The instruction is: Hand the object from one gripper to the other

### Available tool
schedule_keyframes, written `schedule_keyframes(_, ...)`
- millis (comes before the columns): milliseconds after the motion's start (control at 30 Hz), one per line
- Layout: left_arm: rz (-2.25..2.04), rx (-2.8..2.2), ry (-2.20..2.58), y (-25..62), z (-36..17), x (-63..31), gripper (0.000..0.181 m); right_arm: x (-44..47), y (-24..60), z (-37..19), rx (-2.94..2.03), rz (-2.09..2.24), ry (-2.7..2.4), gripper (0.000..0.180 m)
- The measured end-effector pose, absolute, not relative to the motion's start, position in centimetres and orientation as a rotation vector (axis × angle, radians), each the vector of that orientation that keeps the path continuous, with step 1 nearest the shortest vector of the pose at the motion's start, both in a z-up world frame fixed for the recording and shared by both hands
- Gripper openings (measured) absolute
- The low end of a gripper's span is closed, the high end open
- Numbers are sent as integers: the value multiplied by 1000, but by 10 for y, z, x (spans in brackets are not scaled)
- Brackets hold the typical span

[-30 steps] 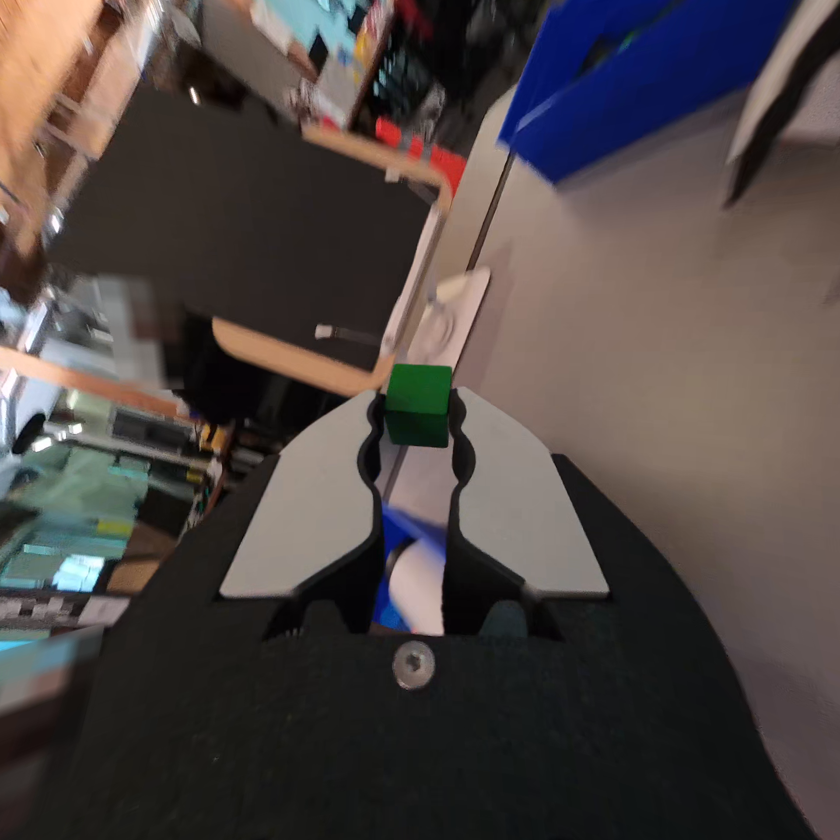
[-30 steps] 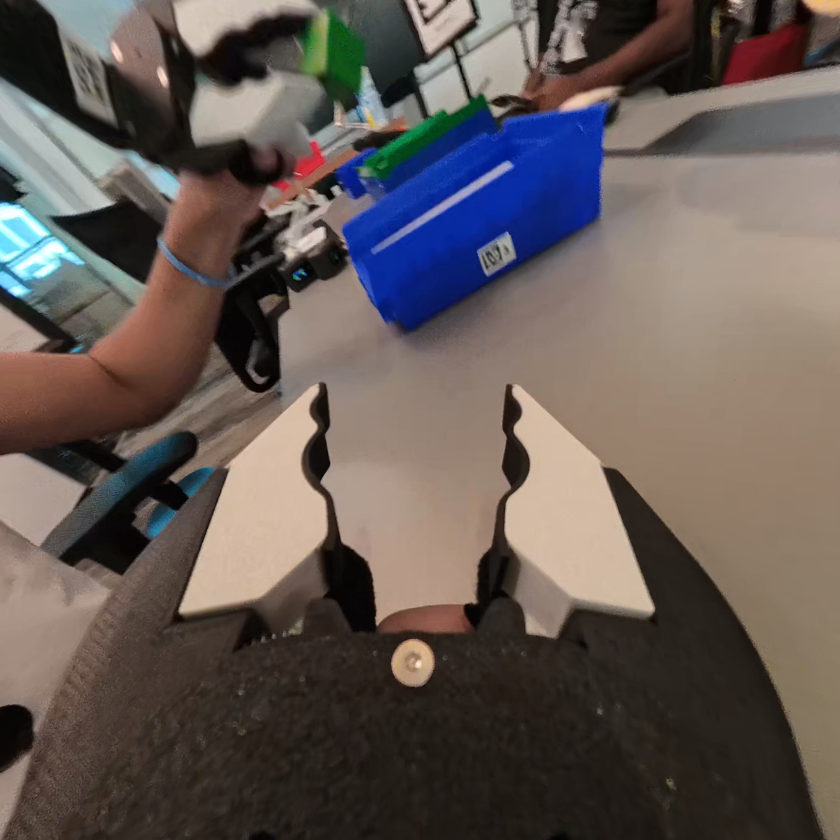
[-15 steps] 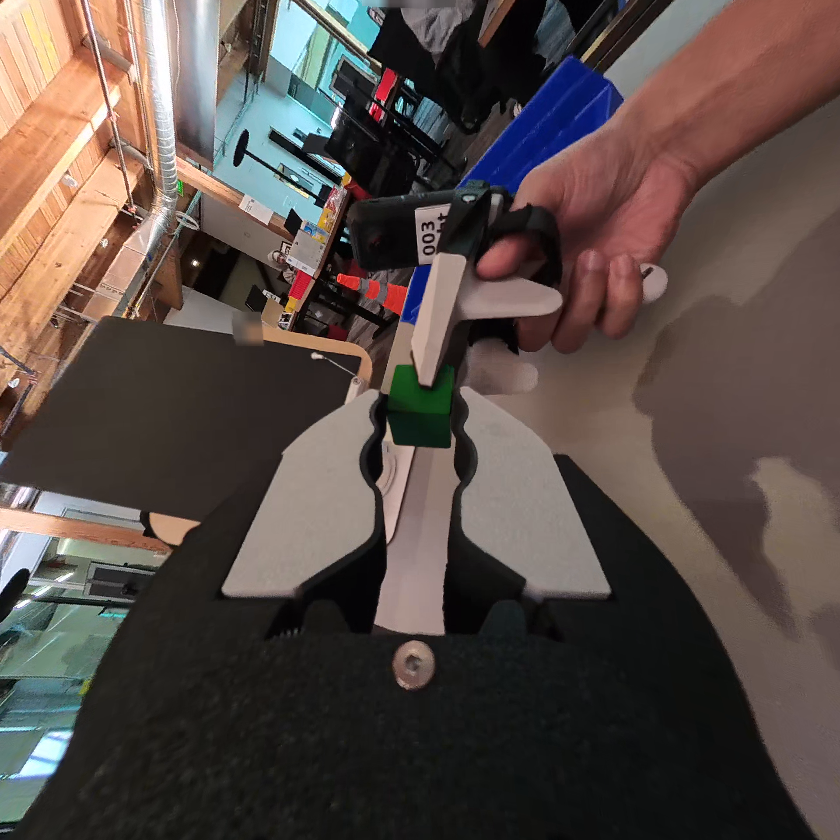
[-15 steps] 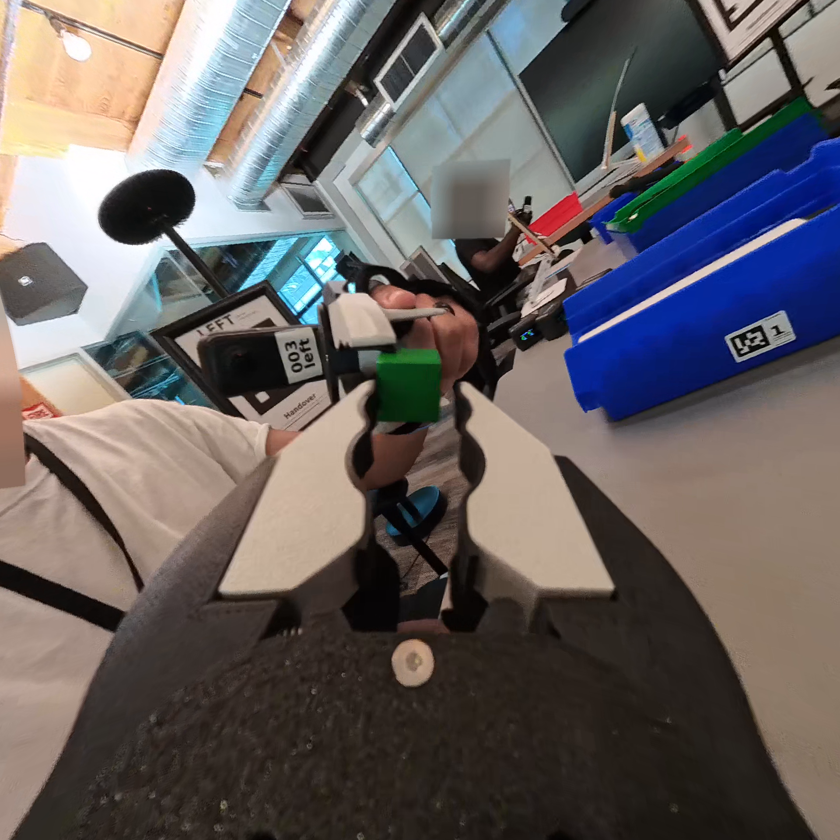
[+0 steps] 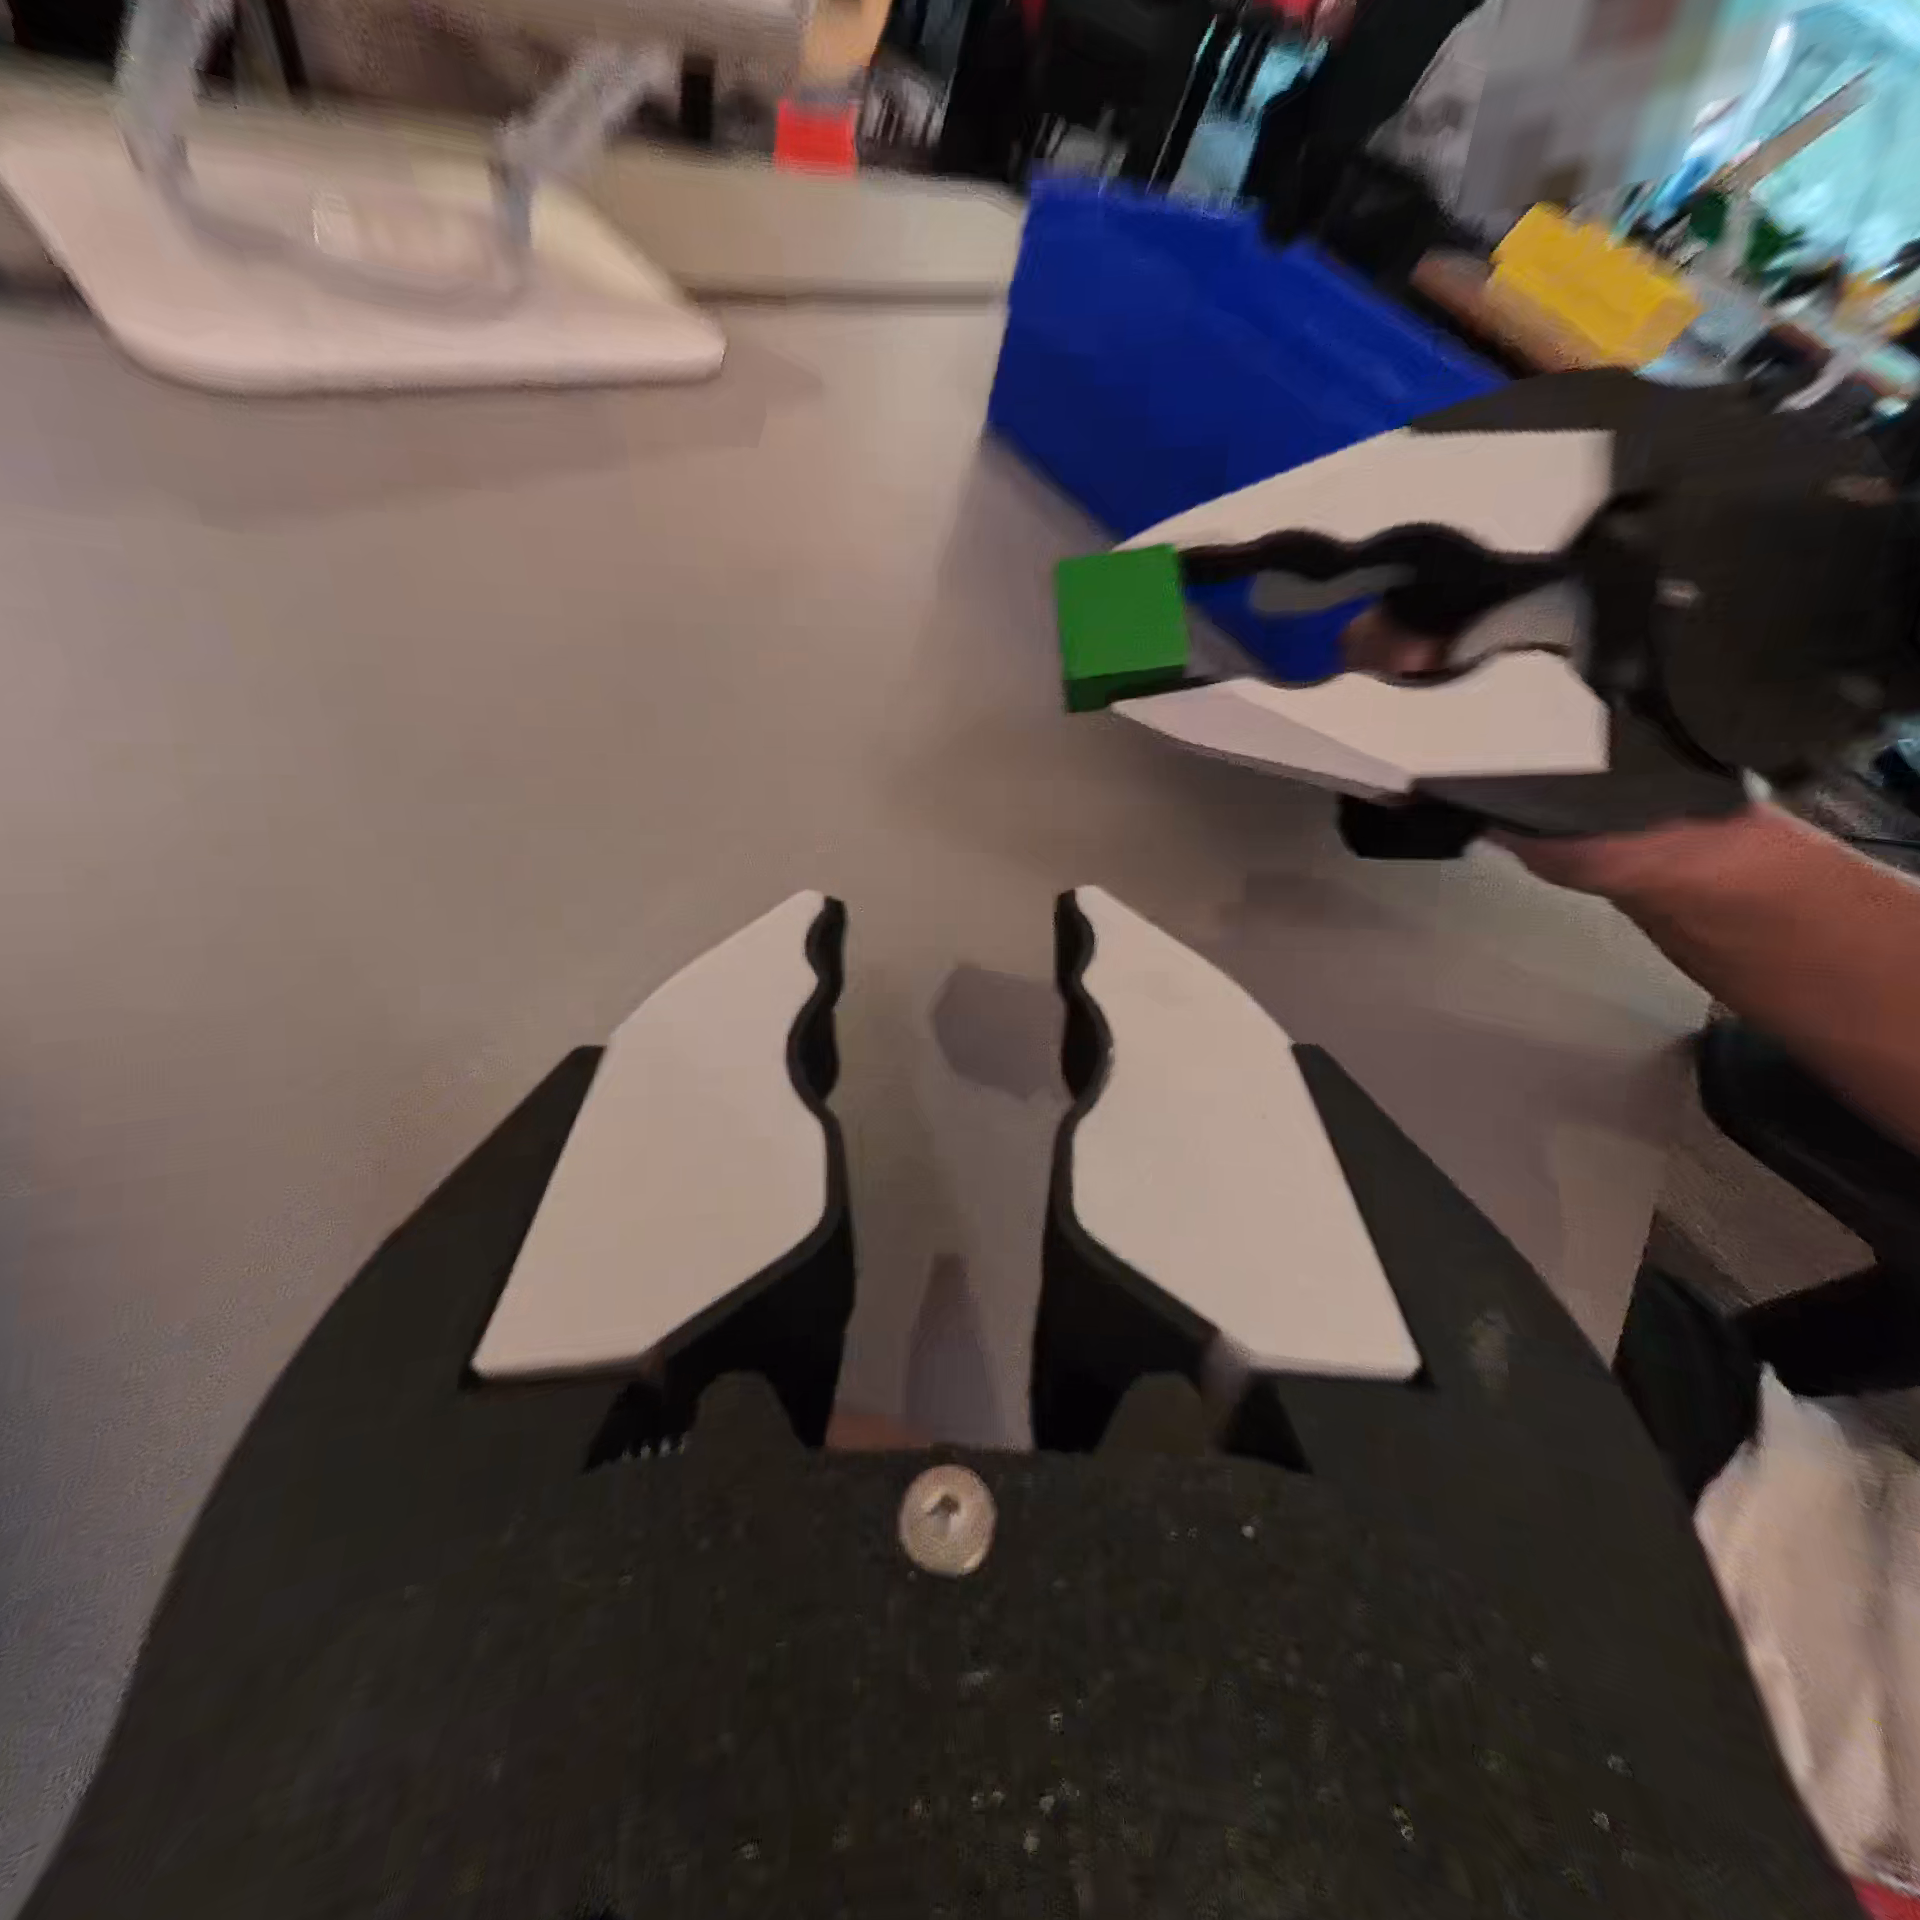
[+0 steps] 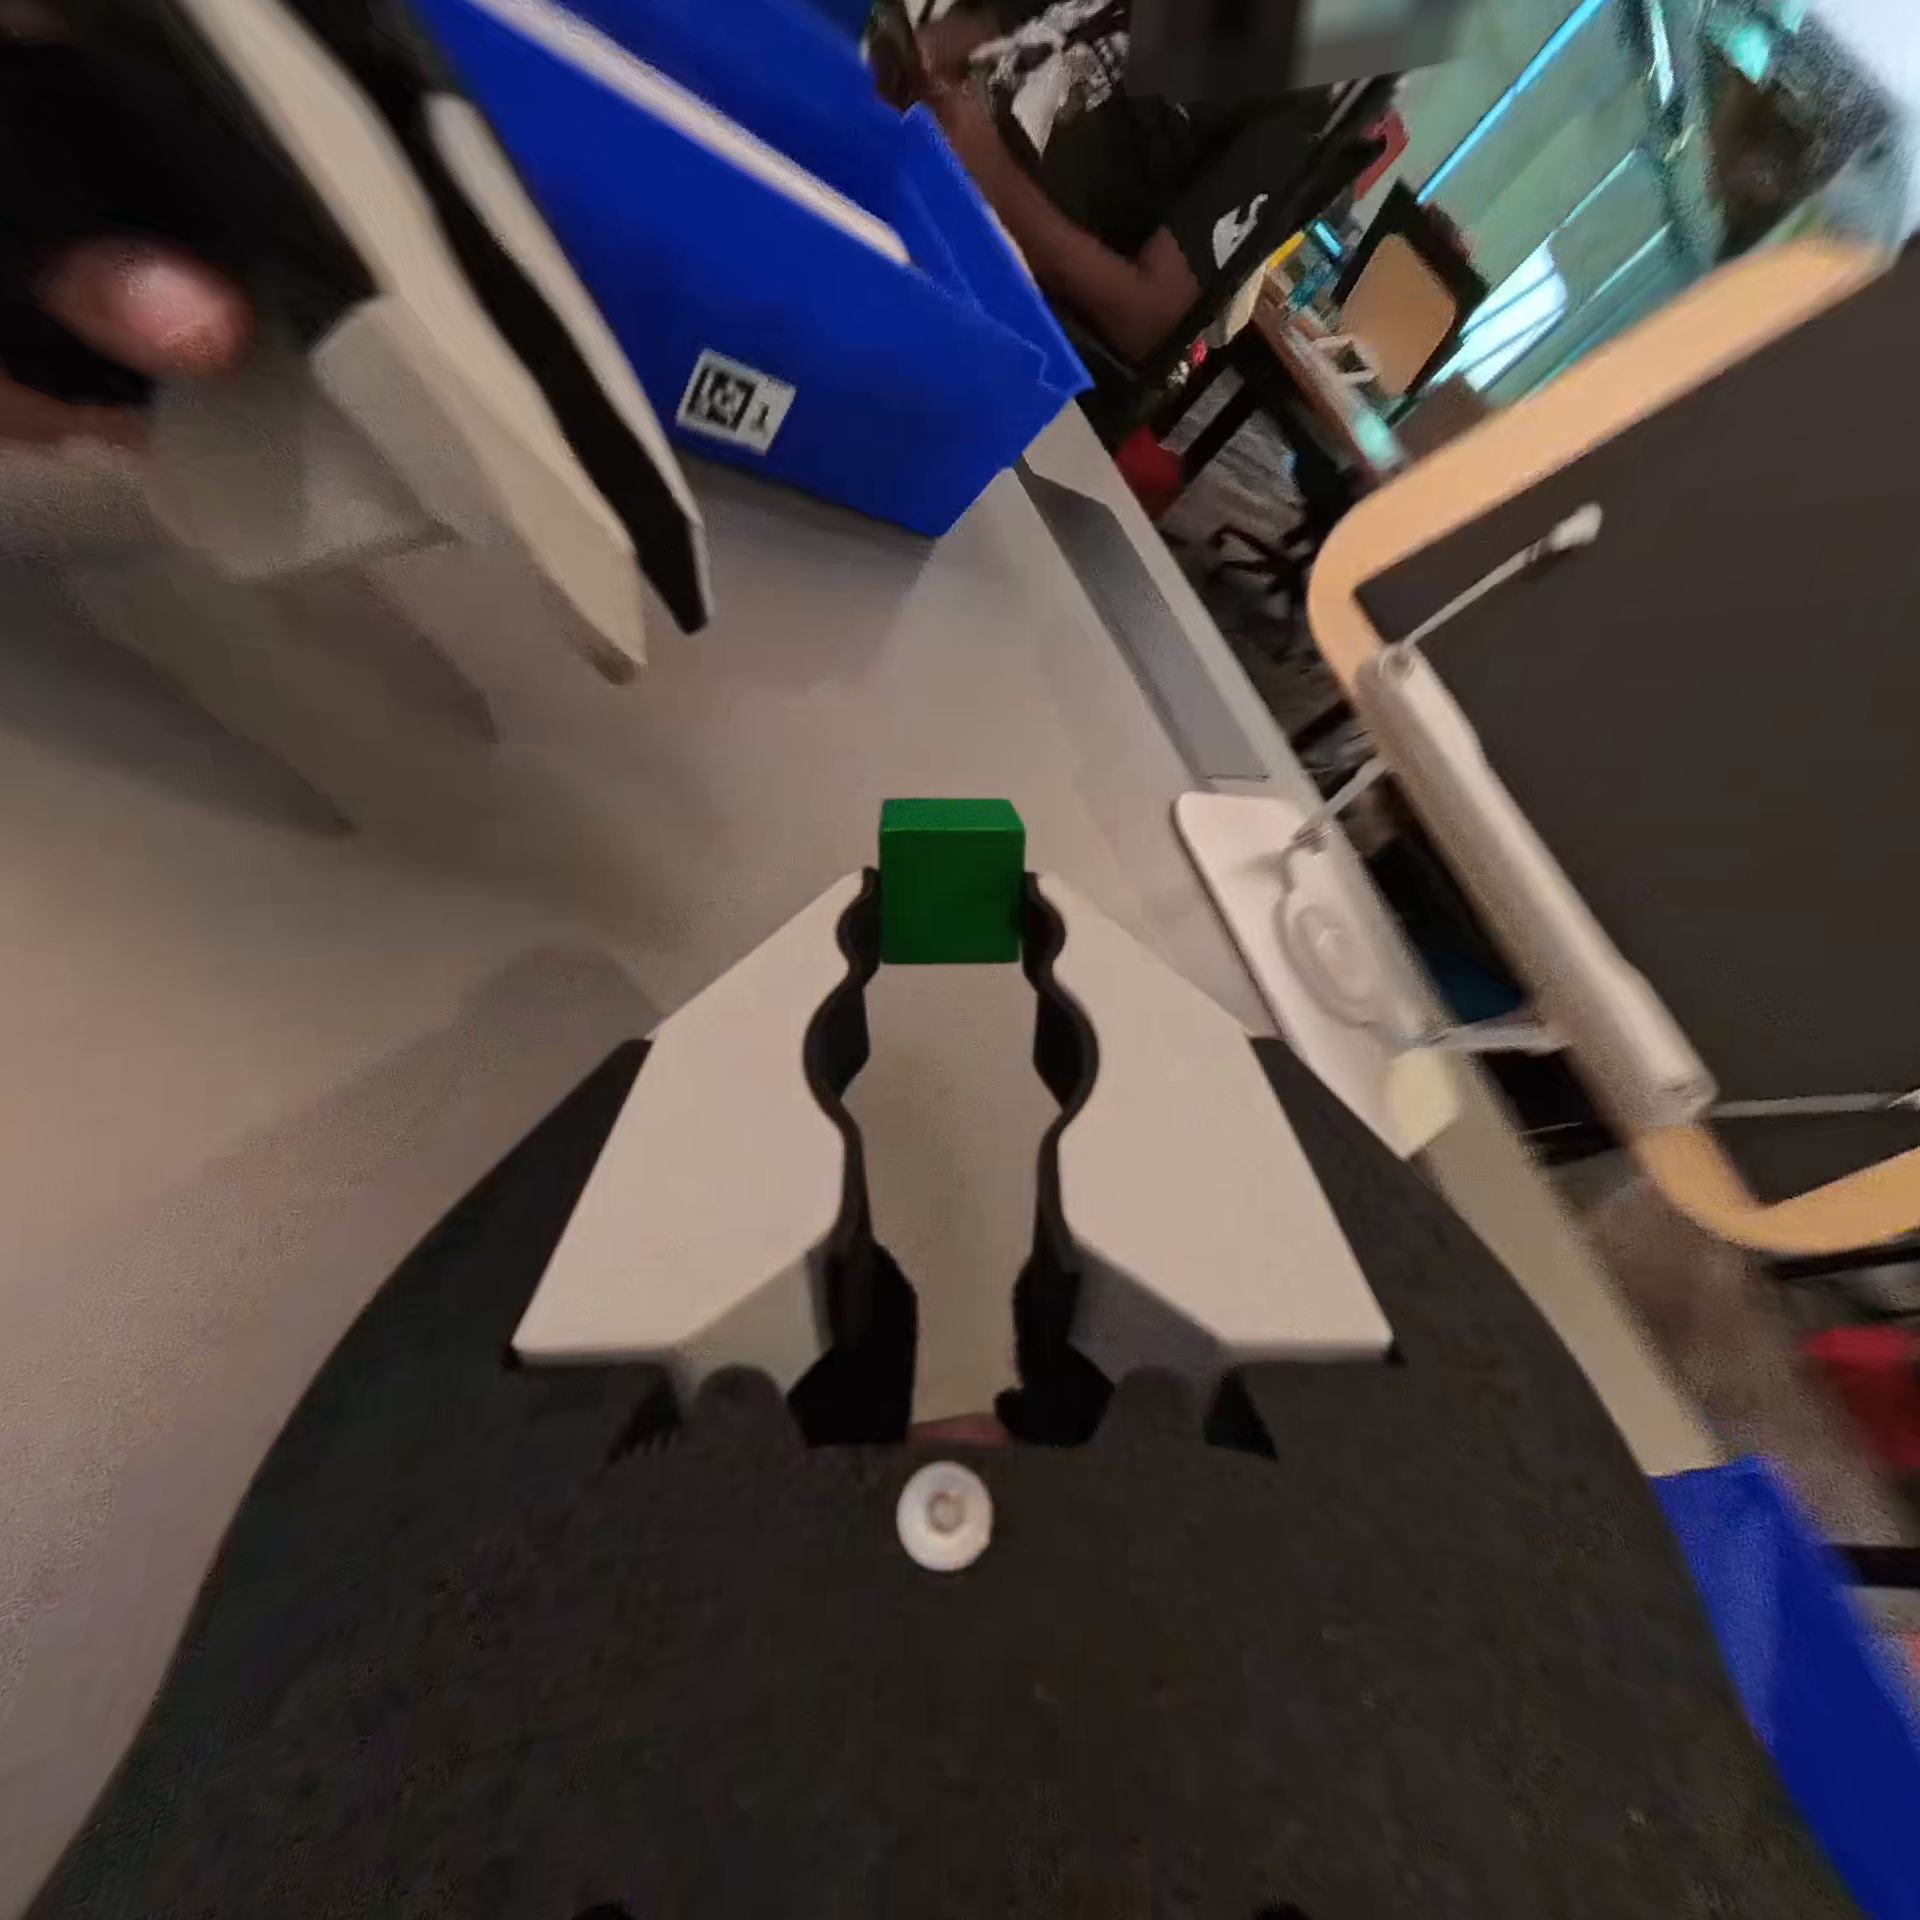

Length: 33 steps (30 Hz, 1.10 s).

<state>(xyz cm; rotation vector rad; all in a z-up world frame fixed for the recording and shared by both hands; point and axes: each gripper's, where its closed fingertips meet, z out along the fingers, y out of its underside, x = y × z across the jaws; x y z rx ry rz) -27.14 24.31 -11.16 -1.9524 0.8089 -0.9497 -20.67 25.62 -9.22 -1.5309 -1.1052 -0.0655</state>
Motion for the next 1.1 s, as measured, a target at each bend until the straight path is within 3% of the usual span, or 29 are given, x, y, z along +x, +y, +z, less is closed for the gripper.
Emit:
schedule_keyframes(67, -992, -2050, 814, 240, -122, -267, 55, -223, 249, -96, -1454, -223, -1227, 27)
schedule_keyframes(200, -1124, -1993, 824, 229, -108, -256, 54, -241, 238, -104, -1362, -350, -1348, 27)
schedule_keyframes(333, -1060, -1957, 933, 221, -109, -252, 46, -253, 228, -102, -1335, -330, -1377, 27)
schedule_keyframes(400, -1055, -1936, 960, 217, -107, -250, 28, -256, 225, -103, -1319, -338, -1385, 26)
schedule_keyframes(567, -1057, -1897, 1001, 215, -106, -249, 27, -253, 222, -101, -1289, -333, -1337, 27)
schedule_keyframes(767, -1101, -1706, 1044, 220, -88, -261, 27, -235, 221, -104, -1627, 282, -1097, 52)
schedule_keyframes(967, -1497, -1596, 947, 205, -61, -266, 27, -238, 205, -55, -1546, 1201, -692, 51)
schedule_keyframes(1100, -1654, -1550, 910, 194, -49, -260, 27, -248, 197, -45, -1499, 1498, -590, 52)
